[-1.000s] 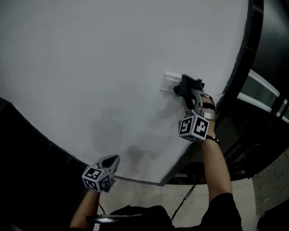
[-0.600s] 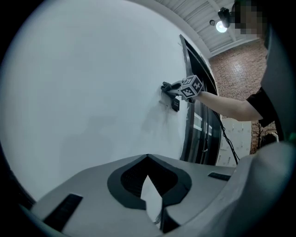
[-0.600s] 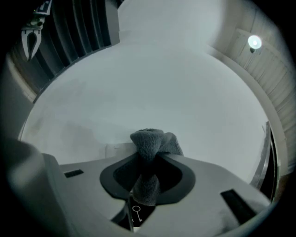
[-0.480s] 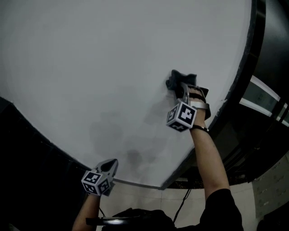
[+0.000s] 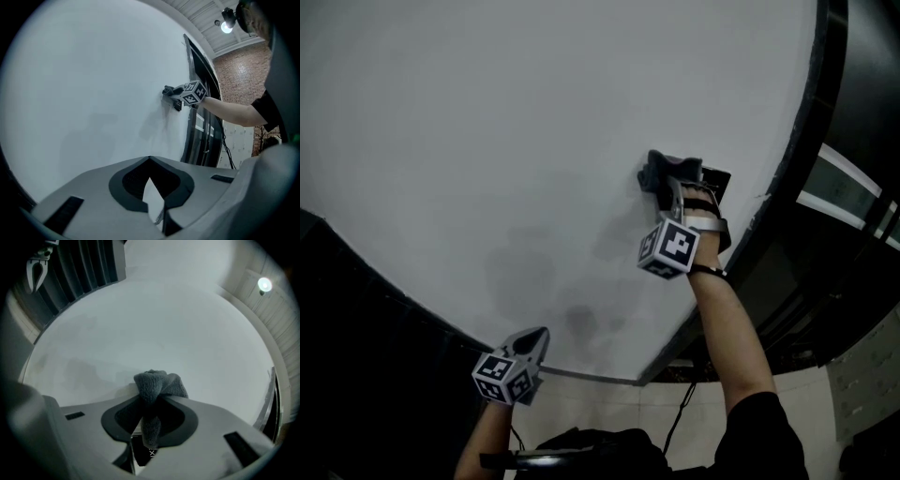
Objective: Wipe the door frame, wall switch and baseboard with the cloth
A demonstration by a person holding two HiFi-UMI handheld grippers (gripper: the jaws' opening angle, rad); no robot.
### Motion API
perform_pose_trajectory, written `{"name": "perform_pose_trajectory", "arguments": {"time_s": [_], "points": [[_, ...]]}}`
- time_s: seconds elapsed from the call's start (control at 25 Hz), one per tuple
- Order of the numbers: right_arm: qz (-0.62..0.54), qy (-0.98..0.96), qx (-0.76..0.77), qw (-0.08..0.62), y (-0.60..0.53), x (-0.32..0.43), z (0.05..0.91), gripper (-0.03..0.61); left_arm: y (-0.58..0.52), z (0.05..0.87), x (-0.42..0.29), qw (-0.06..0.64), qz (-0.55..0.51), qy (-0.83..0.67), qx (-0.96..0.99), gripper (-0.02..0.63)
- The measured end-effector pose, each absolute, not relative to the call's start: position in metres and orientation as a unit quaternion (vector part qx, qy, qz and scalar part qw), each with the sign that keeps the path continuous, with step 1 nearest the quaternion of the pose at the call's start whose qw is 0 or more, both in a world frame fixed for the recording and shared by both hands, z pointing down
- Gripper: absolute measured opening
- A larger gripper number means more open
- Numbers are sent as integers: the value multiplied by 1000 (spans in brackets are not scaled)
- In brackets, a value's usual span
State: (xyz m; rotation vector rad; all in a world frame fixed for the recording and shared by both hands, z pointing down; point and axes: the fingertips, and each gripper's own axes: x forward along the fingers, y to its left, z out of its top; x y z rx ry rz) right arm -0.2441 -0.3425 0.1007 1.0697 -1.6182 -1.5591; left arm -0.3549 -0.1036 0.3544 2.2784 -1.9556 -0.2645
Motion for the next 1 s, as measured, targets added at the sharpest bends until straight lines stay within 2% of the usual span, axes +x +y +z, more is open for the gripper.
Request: {"name": "perform_pose_trajectory", "arguments": {"time_s": [0.36, 0.72, 0.84, 1.0], "points": [[-559, -645, 392, 344, -345, -244, 143, 86, -102, 362, -352, 72, -79, -648, 754, 2], [-569, -646, 376, 344, -345, -246, 147, 87, -101, 365, -352, 77, -80, -647, 755, 2], [-575, -659, 373, 311, -331, -245, 133, 86, -102, 362, -351, 72, -80, -649, 753, 2], [-621, -633, 388, 252, -305, -245, 71, 86, -107, 358, -354, 71, -82, -647, 755, 2]]}}
